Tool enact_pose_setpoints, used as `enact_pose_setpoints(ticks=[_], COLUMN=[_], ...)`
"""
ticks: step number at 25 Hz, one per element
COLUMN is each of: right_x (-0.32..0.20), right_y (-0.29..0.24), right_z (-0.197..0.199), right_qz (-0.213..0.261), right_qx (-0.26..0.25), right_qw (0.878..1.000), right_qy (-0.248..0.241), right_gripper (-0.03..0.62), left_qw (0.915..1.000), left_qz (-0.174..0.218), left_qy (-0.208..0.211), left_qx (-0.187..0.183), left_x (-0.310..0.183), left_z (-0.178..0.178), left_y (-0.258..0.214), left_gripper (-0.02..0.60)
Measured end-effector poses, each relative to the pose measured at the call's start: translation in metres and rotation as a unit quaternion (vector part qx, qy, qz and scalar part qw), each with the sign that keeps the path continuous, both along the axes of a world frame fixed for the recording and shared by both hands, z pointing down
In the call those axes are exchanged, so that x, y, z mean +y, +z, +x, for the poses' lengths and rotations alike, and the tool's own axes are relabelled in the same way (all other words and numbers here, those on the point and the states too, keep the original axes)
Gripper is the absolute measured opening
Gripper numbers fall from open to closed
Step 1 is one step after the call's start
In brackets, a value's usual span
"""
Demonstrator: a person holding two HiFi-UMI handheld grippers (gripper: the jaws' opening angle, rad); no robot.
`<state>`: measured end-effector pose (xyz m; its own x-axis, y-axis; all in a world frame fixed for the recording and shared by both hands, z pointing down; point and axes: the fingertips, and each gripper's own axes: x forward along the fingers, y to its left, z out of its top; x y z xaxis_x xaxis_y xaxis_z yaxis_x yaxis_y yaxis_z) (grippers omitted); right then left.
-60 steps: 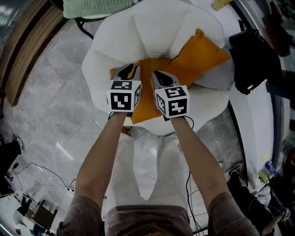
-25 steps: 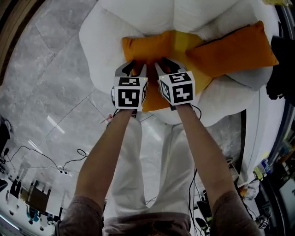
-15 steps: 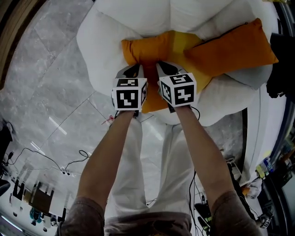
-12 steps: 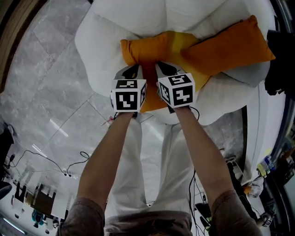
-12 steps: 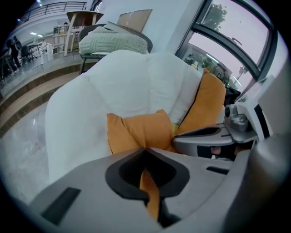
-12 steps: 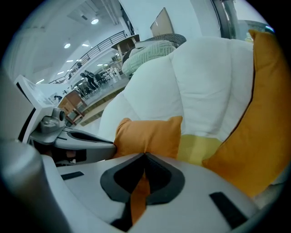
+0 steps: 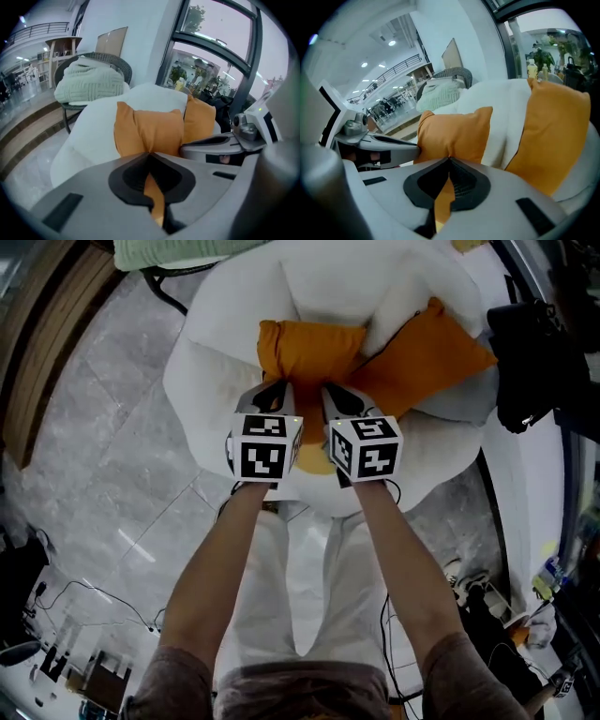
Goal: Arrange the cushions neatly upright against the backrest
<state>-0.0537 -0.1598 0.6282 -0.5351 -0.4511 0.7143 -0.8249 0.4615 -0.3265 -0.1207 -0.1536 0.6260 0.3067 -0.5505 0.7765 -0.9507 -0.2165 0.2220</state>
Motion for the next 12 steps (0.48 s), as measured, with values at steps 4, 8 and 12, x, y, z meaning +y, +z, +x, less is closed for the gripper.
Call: enact_pose_setpoints(ticks=[4,8,12], right_x=[-0.033,-0.049,-0.065], right_y=[-0.040,-0.066,-0.078], right_z=[0.009,0.019,0.028], right_qz=[0.032,0.042,0.054], right_qx=[-0.006,-0.011,-0.014], right_qw=[0.999,0.999,0.998], right_qy=[0.011,0.013,0.016], right_gripper=[0.025,0.025,0.025], left_qw=[0.9992,0.9986,0.9982], left_qz=[0.040,0.051,0.059], left_qy=[0.002,0.001,0.003], left_qx=[-0.010,-0.012,-0.008], left_x=[-0.034,-0.053,-0.070], left_z=[0.009,0.018,0.027], left_y=[-0.039,-0.066,-0.078], left_gripper=[0.009,0.009,0.009])
